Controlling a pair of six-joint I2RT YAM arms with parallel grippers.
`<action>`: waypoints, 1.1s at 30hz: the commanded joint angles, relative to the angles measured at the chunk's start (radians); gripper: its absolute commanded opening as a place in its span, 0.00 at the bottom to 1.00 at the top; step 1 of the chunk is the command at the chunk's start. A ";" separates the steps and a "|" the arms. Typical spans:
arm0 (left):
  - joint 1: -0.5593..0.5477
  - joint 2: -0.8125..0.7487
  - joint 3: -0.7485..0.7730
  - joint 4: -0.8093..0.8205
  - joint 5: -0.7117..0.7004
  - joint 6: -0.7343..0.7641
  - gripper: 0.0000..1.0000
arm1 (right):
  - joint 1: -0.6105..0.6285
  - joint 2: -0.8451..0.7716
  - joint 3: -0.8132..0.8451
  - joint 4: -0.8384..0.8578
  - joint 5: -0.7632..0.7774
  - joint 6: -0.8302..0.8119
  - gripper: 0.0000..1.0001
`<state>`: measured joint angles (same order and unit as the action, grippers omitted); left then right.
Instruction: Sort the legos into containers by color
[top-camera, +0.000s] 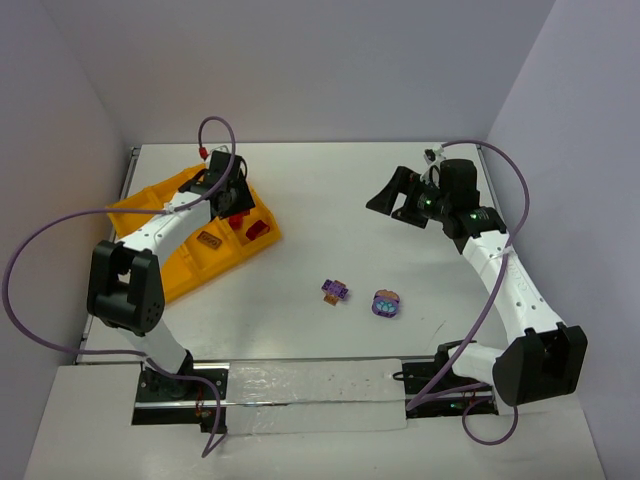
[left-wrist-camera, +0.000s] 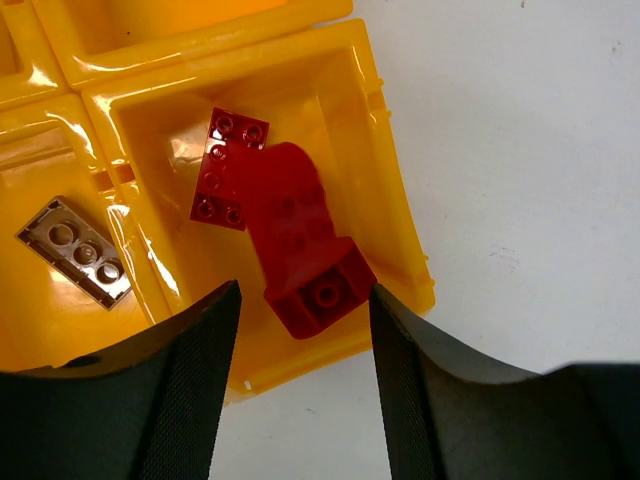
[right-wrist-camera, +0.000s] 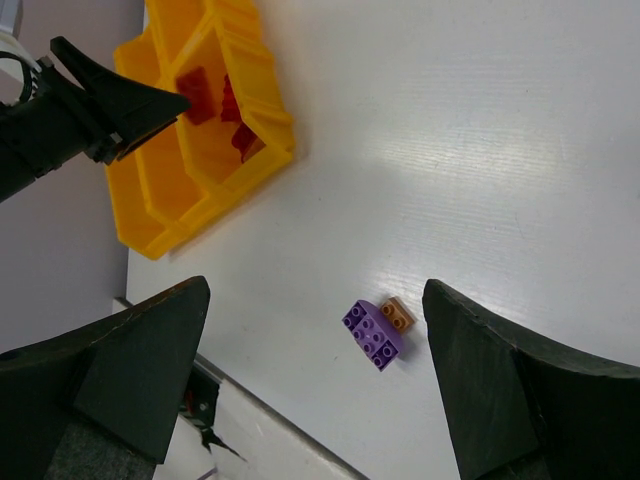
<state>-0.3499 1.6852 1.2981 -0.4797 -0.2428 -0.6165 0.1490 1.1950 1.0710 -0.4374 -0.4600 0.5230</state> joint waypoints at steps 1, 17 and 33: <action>-0.011 -0.022 0.041 0.000 -0.025 0.021 0.64 | 0.000 -0.031 -0.013 0.017 -0.012 -0.023 0.95; -0.089 -0.314 -0.120 0.032 0.078 0.075 0.66 | 0.023 -0.022 -0.020 -0.016 0.044 -0.042 0.95; -0.150 -0.560 -0.296 -0.032 0.116 0.048 0.67 | 0.262 0.068 0.029 -0.083 0.270 -0.033 0.95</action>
<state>-0.4888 1.1860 1.0224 -0.4936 -0.1579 -0.5682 0.3777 1.2464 1.0492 -0.5077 -0.2597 0.4816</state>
